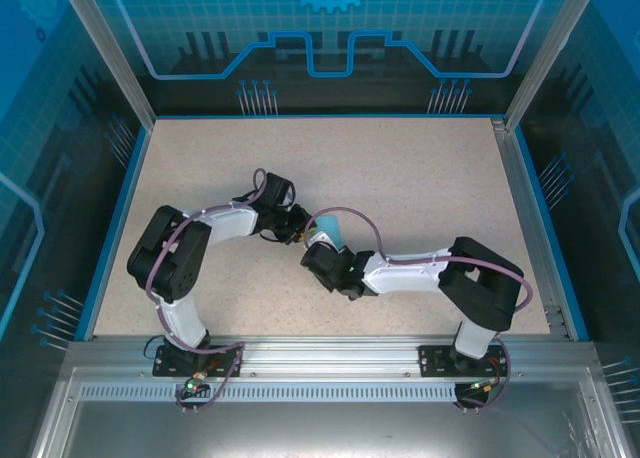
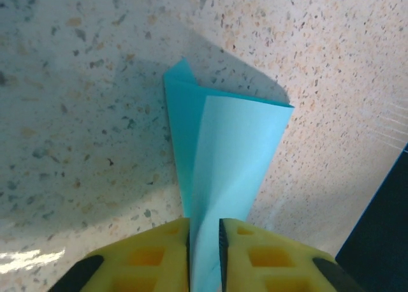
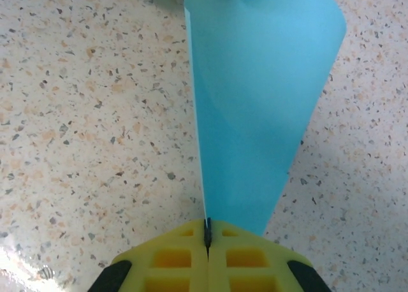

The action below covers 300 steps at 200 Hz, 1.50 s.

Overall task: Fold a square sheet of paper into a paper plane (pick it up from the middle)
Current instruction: Fold the wing for the fifth time at the center of the table.

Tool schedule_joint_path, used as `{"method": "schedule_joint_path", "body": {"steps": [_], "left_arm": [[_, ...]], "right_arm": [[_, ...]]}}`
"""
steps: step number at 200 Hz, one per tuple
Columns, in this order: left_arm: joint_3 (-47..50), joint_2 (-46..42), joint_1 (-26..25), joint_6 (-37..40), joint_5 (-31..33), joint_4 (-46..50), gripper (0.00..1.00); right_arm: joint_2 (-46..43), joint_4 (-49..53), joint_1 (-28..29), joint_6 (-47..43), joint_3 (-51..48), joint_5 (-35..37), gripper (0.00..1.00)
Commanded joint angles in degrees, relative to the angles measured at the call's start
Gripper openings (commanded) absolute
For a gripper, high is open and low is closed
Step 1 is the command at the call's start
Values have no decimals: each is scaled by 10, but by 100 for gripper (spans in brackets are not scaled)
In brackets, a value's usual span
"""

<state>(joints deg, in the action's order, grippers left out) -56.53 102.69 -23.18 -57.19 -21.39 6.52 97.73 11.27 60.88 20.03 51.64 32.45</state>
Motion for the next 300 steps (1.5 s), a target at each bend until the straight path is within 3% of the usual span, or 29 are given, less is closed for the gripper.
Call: {"method": "schedule_joint_path", "body": {"steps": [1,9,45,83,128,196,240,300], "left_arm": [[1,-39,9,1,10,33,27],[4,-47,11,1,18,41,35],[14,-80,19,5,44,63,48],[16,-95,19,8,47,71,51],[31,-94,18,3,14,32,58],[-9,-28,9,-10,-38,7,64],[-50,12,9,-8,-50,43,56],[-81,39,9,30,-44,109,20]], "right_arm": [[-45,-51,-31,-5,-37,-90,2],[-56,-69,-44,-7,-49,-120,2],[-92,-138,-114,6,-102,-267,2],[-98,-190,-177,19,-138,-370,2],[-99,-219,-214,31,-155,-423,3],[-87,-226,-219,20,-156,-463,6],[-76,-201,-207,4,-139,-455,8],[-73,-164,-180,-5,-118,-402,12]]}}
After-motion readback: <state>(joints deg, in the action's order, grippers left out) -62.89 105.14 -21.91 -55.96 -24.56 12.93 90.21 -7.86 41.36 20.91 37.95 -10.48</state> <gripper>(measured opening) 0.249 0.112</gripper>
